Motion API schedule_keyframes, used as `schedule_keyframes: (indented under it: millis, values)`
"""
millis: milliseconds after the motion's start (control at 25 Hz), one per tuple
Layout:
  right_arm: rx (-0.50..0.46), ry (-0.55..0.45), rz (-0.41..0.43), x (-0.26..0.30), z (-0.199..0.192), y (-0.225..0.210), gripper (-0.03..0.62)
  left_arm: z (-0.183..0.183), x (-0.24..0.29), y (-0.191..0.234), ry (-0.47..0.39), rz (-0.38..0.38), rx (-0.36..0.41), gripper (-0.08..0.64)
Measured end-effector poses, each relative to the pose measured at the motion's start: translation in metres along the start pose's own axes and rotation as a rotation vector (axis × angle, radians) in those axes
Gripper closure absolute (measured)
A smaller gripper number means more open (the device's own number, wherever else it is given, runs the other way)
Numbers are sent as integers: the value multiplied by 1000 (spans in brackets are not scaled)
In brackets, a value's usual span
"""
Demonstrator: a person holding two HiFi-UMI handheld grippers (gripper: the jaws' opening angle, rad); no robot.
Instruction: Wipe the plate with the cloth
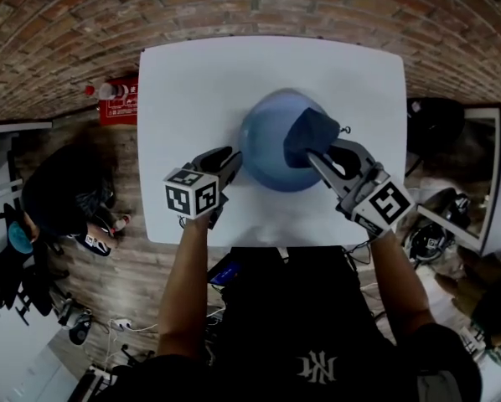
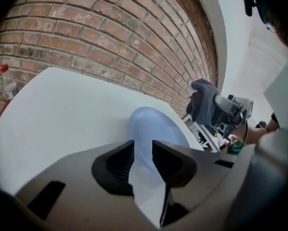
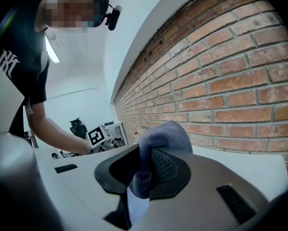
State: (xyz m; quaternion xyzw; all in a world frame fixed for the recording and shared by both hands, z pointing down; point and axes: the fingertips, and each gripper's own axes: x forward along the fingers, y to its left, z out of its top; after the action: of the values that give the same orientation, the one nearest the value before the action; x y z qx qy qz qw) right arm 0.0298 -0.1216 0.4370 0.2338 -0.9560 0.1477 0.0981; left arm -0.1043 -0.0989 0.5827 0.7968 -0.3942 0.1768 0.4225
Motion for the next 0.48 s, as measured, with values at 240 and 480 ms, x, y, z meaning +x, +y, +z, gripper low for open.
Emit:
schedule_keyframes:
  millis: [240,480]
  values:
    - [15,21,3,-2,-15,-3,525,-12,16,9,37,25,-36,453]
    - [24,36,10,4,-26,-2,525,-19,25,11,67,35,-62,453]
